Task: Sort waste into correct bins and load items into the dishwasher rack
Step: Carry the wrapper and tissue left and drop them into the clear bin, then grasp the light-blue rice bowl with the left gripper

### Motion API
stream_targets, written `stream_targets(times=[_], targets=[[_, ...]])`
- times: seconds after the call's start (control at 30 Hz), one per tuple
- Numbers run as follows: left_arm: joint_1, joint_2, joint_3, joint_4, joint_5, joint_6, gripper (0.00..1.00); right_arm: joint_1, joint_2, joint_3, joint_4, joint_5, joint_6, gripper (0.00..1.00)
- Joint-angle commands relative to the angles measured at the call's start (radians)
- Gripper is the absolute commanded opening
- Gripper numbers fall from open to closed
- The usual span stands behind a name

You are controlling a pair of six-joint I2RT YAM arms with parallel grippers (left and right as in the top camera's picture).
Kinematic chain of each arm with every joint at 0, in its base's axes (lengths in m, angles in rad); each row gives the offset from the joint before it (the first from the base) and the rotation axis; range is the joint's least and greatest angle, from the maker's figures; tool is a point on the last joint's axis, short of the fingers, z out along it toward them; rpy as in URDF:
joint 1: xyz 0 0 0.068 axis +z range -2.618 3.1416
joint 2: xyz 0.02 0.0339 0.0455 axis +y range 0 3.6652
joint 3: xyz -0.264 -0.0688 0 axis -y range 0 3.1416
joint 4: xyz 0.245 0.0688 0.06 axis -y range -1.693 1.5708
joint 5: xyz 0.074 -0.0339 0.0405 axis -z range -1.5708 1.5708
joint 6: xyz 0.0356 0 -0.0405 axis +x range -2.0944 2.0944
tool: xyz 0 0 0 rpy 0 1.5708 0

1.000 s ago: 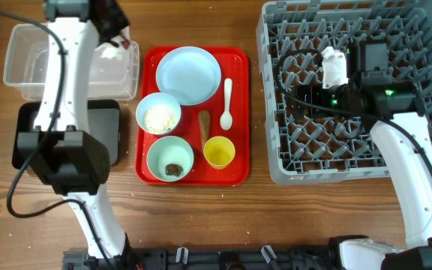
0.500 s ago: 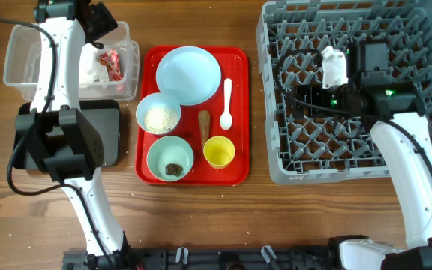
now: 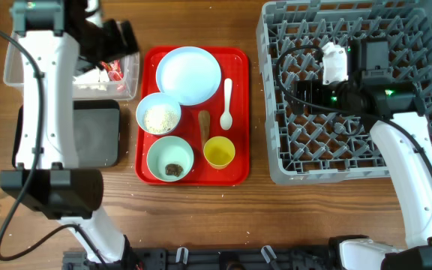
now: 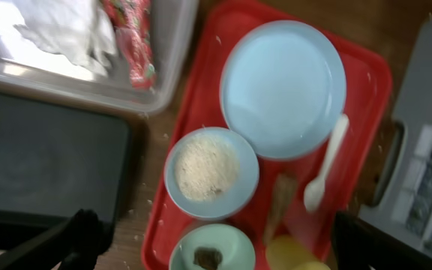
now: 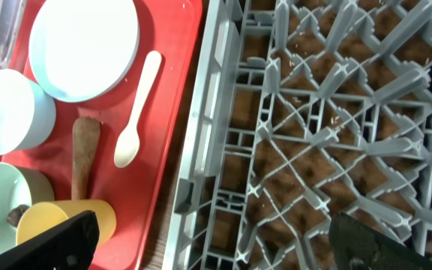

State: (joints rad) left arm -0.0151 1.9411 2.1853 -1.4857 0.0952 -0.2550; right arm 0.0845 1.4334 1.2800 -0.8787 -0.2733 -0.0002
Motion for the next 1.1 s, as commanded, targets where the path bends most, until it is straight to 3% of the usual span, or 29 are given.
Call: stream_targets(times=[0.0, 0.1, 0.27, 0.47, 0.6, 0.67, 0.73, 0.87, 1.07], targets=[[-0.121, 0.008, -0.085, -0.02, 0.034, 0.016, 0.93, 0.003, 0.005, 0.021, 0.014, -0.021, 0.013, 1.0], [-0.212, 0.008, -0.255, 0.103, -0.012, 0.007, 0.85, 0.003, 0.005, 0.021, 0.019, -0.021, 0.029, 1.0], [-0.284, 0.008, -0.596, 0.488, -0.021, 0.005, 0.77, 0.003, 0.005, 0.021, 0.017, -0.021, 0.029, 1.0], [-0.304, 0.018, -0.811, 0.71, -0.021, 0.005, 0.55, 0.003, 0.007, 0.021, 0.016, -0.021, 0.031, 1.0], [-0.305, 0.034, -0.844, 0.727, -0.022, 0.005, 0.4, 0.003, 0.007, 0.021, 0.014, -0.02, 0.056, 1.0], [-0.305, 0.034, -0.844, 0.735, -0.021, 0.004, 0.19, 0.003, 0.007, 0.021, 0.014, -0.021, 0.055, 1.0], [-0.306, 0.034, -0.844, 0.734, -0.021, 0.004, 0.04, 0.003, 0.008, 0.021, 0.014, -0.02, 0.055, 1.0], [-0.308, 0.027, -0.827, 0.702, 0.014, 0.003, 0.04, 0.003, 0.009, 0.021, 0.014, -0.021, 0.055, 1.0], [-0.307, -0.049, -0.624, 0.435, 0.028, 0.001, 0.04, 0.003, 0.009, 0.021, 0.018, -0.021, 0.056, 1.0]])
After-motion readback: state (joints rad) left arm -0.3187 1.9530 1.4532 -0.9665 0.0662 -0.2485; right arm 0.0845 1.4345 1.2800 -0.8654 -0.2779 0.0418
